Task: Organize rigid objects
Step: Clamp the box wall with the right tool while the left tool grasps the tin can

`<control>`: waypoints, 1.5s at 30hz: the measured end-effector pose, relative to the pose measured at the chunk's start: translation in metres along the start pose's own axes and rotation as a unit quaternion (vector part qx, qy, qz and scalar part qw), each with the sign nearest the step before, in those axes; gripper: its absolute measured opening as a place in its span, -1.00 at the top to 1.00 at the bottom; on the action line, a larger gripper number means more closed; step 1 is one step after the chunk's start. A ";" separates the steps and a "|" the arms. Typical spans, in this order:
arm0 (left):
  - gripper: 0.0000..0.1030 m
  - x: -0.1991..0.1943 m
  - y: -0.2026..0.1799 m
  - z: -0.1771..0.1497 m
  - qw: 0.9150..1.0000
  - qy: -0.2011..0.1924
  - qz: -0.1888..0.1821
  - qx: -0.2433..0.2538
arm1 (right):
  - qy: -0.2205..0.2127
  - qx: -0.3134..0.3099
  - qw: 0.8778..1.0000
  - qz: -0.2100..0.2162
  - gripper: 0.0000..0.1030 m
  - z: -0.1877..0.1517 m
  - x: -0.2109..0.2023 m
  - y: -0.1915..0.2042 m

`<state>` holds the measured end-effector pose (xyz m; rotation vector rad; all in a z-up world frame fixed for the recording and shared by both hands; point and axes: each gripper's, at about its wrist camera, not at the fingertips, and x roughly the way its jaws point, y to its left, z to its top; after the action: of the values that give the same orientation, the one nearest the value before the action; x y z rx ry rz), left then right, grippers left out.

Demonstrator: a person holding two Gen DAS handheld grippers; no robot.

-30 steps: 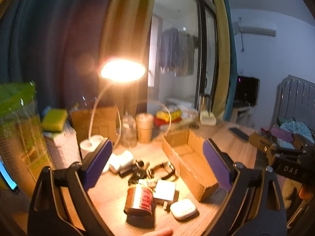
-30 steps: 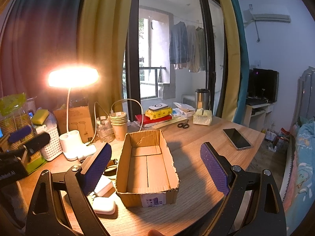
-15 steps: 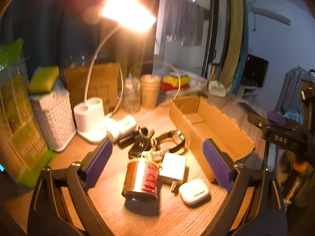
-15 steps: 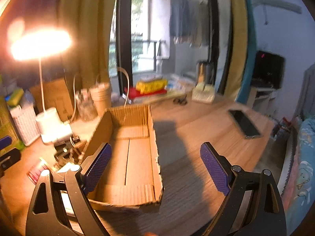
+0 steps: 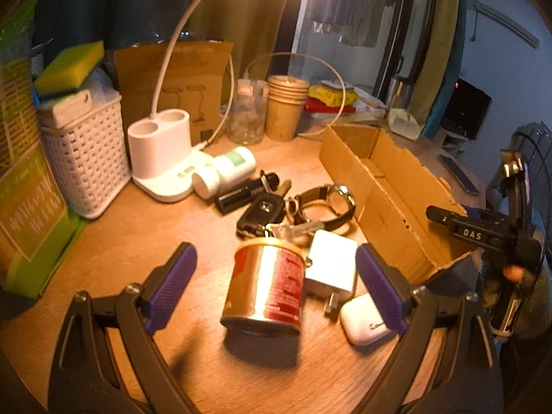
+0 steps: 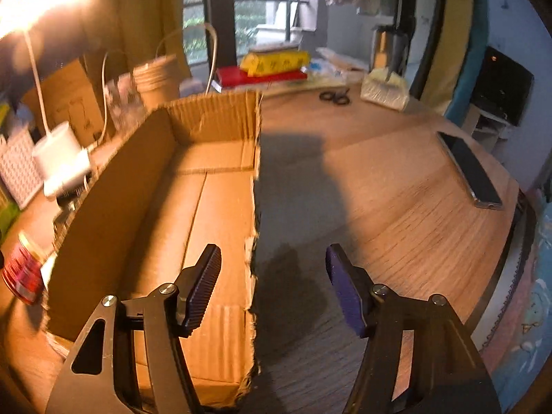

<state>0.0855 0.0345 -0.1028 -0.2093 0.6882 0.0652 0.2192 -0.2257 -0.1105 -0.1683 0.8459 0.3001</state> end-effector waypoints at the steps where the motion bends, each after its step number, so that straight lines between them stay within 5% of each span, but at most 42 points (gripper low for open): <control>1: -0.82 0.000 -0.001 -0.001 1.000 0.001 -0.001 0.003 | 0.008 -0.004 1.000 0.003 -0.24 -0.001 0.005 0.000; 3: -0.82 0.001 -0.002 -0.002 1.000 0.001 -0.002 0.006 | 0.026 -0.004 1.000 0.013 0.39 -0.003 0.015 -0.002; 7: -0.82 0.001 -0.002 -0.002 1.000 0.000 0.000 0.006 | 0.022 0.028 0.998 0.048 0.85 -0.004 0.018 -0.011; 21: -0.82 0.014 -0.002 -0.013 1.000 0.027 0.014 0.000 | -0.031 0.034 0.999 -0.025 0.85 -0.019 -0.002 -0.025; 45: -0.69 0.025 0.003 -0.026 0.995 0.053 0.080 -0.011 | -0.016 0.027 0.999 0.035 0.85 -0.011 0.014 -0.028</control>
<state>0.0886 0.0319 -0.1388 -0.1799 0.8103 0.2157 0.2286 -0.2521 -0.1275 -0.0829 0.8285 0.3434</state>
